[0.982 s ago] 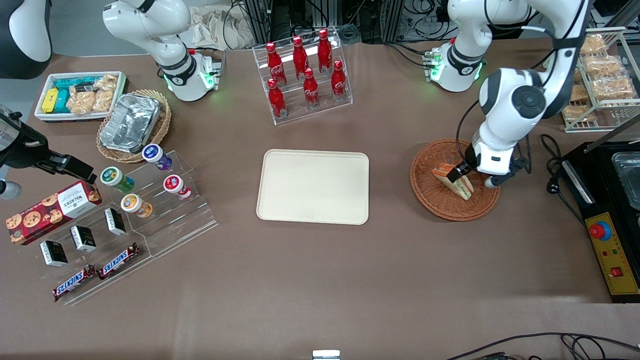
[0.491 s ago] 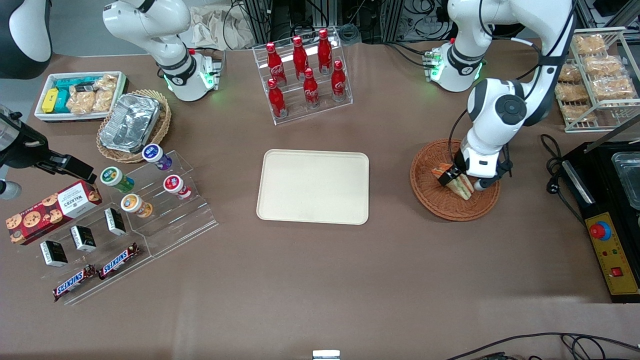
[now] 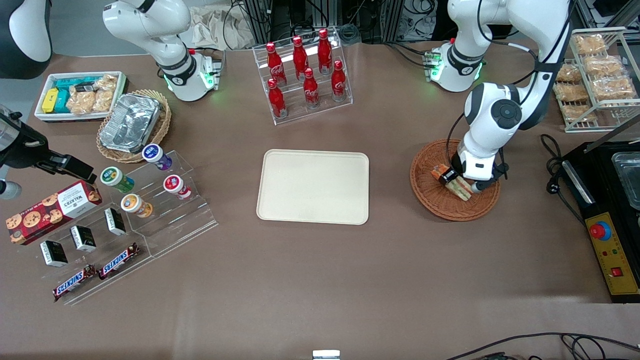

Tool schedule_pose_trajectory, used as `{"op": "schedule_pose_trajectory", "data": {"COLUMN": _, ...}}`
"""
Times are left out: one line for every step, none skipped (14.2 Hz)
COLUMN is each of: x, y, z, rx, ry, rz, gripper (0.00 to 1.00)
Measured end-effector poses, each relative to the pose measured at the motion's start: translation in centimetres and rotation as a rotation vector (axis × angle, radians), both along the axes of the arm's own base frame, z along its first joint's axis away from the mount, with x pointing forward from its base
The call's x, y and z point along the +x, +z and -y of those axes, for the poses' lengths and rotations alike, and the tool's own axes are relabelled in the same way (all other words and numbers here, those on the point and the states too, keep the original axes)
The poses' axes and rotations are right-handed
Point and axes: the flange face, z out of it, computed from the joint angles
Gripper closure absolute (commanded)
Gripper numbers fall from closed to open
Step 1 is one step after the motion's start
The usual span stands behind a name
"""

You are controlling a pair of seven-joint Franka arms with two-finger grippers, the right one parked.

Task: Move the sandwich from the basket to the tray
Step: 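Lower the left gripper and close it on the wrapped sandwich, then lift the sandwich up out of the basket with the left gripper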

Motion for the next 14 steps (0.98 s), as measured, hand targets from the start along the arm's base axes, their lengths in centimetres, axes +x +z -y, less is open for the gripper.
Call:
{"op": "schedule_pose_trajectory", "data": {"x": 0.2, "y": 0.3, "z": -0.1, "rx": 0.0, "ry": 0.001, "rz": 0.005, "gripper": 0.92}}
{"op": "schedule_pose_trajectory", "data": {"x": 0.5, "y": 0.6, "z": -0.1, "rx": 0.0, "ry": 0.003, "rz": 0.006, "gripper": 0.98}}
{"op": "schedule_pose_trajectory", "data": {"x": 0.8, "y": 1.1, "z": -0.1, "rx": 0.002, "ry": 0.004, "rz": 0.0, "gripper": 1.0}}
{"op": "schedule_pose_trajectory", "data": {"x": 1.1, "y": 1.9, "z": -0.1, "rx": 0.005, "ry": 0.004, "rz": -0.013, "gripper": 1.0}}
{"op": "schedule_pose_trajectory", "data": {"x": 1.5, "y": 2.8, "z": 0.0, "rx": 0.01, "ry": 0.003, "rz": -0.028, "gripper": 1.0}}
{"op": "schedule_pose_trajectory", "data": {"x": 1.9, "y": 4.0, "z": 0.1, "rx": 0.014, "ry": 0.002, "rz": -0.041, "gripper": 1.0}}
{"op": "schedule_pose_trajectory", "data": {"x": 2.4, "y": 5.4, "z": 0.2, "rx": 0.019, "ry": 0.0, "rz": -0.057, "gripper": 1.0}}
{"op": "schedule_pose_trajectory", "data": {"x": 3.1, "y": 7.1, "z": 0.4, "rx": 0.024, "ry": -0.001, "rz": -0.079, "gripper": 1.0}}
{"op": "schedule_pose_trajectory", "data": {"x": 3.8, "y": 9.1, "z": 0.6, "rx": 0.031, "ry": -0.003, "rz": -0.11, "gripper": 1.0}}
{"op": "schedule_pose_trajectory", "data": {"x": 4.6, "y": 11.6, "z": 0.8, "rx": 0.036, "ry": -0.005, "rz": -0.139, "gripper": 1.0}}
{"op": "schedule_pose_trajectory", "data": {"x": 5.5, "y": 14.2, "z": 0.9, "rx": 0.041, "ry": -0.006, "rz": -0.159, "gripper": 1.0}}
{"op": "schedule_pose_trajectory", "data": {"x": 6.3, "y": 16.9, "z": 0.8, "rx": 0.043, "ry": -0.004, "rz": -0.166, "gripper": 1.0}}
{"op": "schedule_pose_trajectory", "data": {"x": 6.9, "y": 19.3, "z": 0.6, "rx": 0.043, "ry": -0.002, "rz": -0.162, "gripper": 1.0}}
{"op": "schedule_pose_trajectory", "data": {"x": 7.4, "y": 21.3, "z": 0.5, "rx": 0.042, "ry": -0.007, "rz": -0.153, "gripper": 1.0}}
